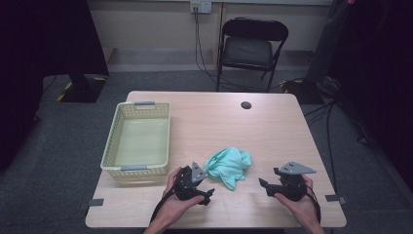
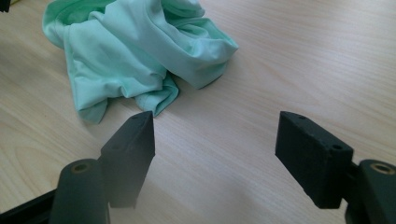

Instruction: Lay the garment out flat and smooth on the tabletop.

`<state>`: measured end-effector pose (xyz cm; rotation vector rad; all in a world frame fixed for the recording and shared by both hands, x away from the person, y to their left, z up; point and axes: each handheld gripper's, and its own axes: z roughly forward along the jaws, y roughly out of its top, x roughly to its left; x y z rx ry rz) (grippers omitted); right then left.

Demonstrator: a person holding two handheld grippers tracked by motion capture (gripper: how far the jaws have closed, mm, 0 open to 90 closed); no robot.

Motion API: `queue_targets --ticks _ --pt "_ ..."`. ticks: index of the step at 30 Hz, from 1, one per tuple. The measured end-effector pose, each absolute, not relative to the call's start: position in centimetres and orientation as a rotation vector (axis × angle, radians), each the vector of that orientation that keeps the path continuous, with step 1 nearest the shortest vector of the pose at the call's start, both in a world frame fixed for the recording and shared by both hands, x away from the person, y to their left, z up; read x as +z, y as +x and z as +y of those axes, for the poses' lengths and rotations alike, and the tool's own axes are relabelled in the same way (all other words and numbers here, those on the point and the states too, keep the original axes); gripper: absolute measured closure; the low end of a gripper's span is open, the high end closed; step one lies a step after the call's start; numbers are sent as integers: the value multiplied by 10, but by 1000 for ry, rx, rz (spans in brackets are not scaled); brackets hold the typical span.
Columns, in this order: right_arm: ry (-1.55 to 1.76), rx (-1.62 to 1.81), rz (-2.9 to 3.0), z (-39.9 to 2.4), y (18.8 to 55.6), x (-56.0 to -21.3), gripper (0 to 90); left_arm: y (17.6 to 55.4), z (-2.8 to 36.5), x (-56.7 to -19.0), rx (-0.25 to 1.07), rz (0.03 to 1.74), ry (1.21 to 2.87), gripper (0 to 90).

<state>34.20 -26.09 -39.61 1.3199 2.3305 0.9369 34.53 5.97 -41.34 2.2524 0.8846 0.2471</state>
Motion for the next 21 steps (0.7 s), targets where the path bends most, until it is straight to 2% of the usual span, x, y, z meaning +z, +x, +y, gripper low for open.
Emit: queue_targets --ticks 3,12,17,21 --pt "1303 934 2352 -254 345 -397 286 349 56 -412 229 869 2228 147" --pt "1255 976 2386 -233 354 -394 419 361 43 -406 265 836 2186 160" --pt "1197 1010 2413 -221 358 -394 539 372 37 -409 270 843 2179 229" --pt "1151 1029 2451 -211 361 -397 594 383 34 -416 256 859 2173 279"
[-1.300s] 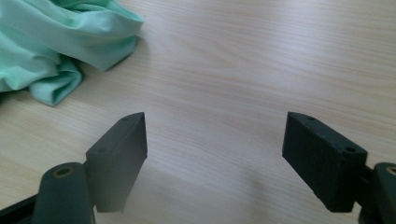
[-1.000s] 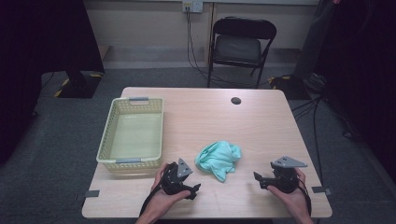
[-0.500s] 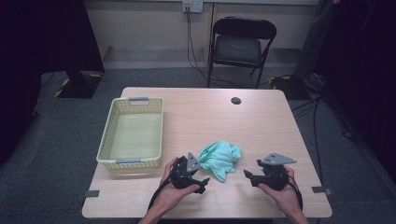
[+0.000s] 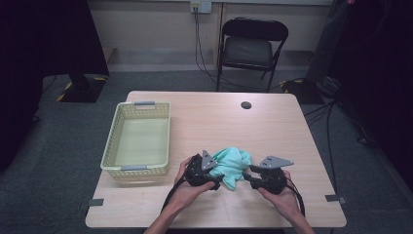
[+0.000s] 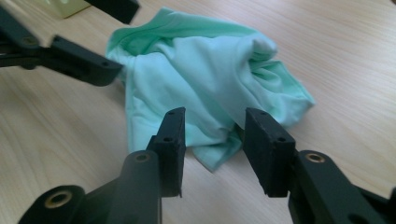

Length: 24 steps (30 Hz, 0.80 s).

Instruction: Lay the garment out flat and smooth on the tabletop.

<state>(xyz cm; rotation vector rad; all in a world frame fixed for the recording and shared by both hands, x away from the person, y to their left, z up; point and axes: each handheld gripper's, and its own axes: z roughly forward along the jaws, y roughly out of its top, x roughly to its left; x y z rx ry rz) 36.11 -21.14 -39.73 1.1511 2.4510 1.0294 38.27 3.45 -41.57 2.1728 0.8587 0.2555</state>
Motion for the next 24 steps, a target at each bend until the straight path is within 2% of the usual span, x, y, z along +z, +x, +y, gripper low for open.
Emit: queue_targets --ticks 2,5,17,24 --pt "1132 1038 2471 -206 362 -400 611 388 33 -420 236 861 2179 317" --pt "1112 1033 2485 -199 366 -403 626 394 33 -426 215 883 2168 317" --pt "1195 953 2467 -184 387 -435 539 398 29 -451 166 891 2219 291" --pt "1193 932 2473 -182 384 -442 528 392 25 -452 177 859 2242 299"
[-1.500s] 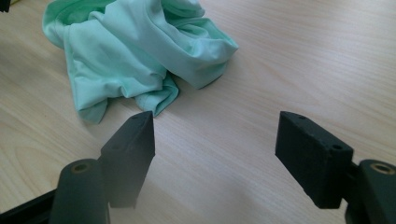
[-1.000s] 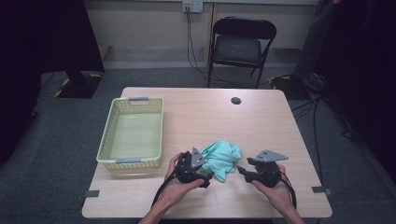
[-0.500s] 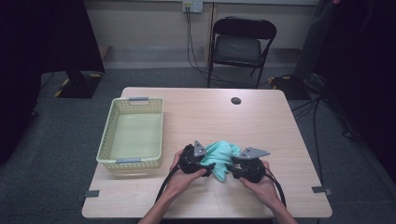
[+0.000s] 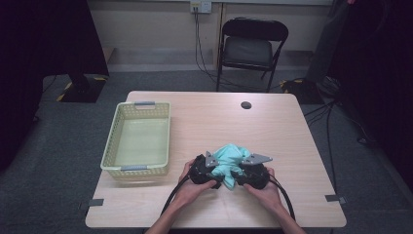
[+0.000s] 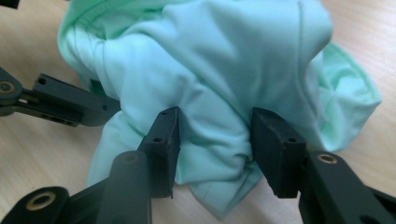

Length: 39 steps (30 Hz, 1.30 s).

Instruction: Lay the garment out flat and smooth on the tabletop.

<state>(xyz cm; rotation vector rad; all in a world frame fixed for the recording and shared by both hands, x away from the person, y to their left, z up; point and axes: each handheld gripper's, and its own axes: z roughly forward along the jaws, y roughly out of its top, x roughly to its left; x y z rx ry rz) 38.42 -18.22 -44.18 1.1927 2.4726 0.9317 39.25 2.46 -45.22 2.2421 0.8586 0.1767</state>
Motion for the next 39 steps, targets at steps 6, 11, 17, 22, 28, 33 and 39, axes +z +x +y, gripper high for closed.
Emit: queue_targets --ticks 6,11,17,22,28,33,39 --pt "1181 942 2476 -184 380 -445 524 383 26 -452 156 829 2240 309" --pt "1171 945 2501 -187 377 -444 525 373 26 -450 137 806 2253 300" --pt "1151 950 2521 -189 372 -442 525 365 26 -449 128 789 2255 291" --pt "1132 948 2546 -191 367 -441 524 358 25 -447 109 765 2269 267" --pt "1104 960 2567 -195 359 -439 521 348 24 -445 87 730 2289 267" --pt "1082 958 2589 -198 351 -437 521 337 24 -442 76 709 2296 268" --pt "1069 962 2604 -201 343 -435 521 326 24 -441 60 675 2303 268"
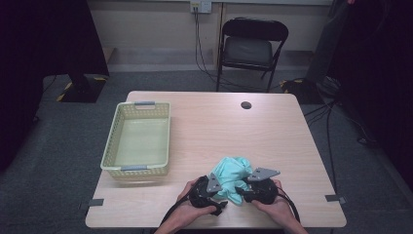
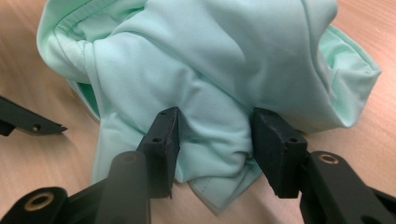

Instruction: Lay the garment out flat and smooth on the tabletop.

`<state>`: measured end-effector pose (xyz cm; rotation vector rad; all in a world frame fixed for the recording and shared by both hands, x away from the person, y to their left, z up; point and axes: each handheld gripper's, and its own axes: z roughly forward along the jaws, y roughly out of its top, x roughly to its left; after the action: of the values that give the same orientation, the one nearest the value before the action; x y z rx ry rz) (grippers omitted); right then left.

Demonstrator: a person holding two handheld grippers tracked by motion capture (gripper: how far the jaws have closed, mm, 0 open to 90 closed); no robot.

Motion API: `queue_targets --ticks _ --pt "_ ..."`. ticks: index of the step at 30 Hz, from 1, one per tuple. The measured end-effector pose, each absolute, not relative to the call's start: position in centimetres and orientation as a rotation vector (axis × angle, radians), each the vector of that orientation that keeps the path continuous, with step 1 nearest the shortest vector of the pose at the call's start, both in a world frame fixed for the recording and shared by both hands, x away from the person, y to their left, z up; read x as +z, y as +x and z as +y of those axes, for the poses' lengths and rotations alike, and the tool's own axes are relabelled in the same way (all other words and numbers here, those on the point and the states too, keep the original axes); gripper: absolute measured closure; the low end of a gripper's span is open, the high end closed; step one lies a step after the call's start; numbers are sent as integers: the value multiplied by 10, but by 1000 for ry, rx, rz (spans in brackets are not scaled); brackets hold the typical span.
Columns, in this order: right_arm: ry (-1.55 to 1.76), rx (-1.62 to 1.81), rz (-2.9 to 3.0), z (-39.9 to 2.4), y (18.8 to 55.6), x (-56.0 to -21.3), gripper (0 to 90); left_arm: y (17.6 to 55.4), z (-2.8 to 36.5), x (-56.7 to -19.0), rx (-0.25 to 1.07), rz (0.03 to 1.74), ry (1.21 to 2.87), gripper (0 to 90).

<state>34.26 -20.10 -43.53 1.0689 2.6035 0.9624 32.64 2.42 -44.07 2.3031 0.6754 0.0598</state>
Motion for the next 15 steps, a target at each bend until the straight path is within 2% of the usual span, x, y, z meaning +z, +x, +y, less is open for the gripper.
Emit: queue_targets --ticks 6,15 --pt "1050 959 2629 -205 335 -432 515 314 24 -436 18 625 2323 278" --pt "1032 1015 2576 -213 325 -419 512 319 38 -423 76 678 2252 274"
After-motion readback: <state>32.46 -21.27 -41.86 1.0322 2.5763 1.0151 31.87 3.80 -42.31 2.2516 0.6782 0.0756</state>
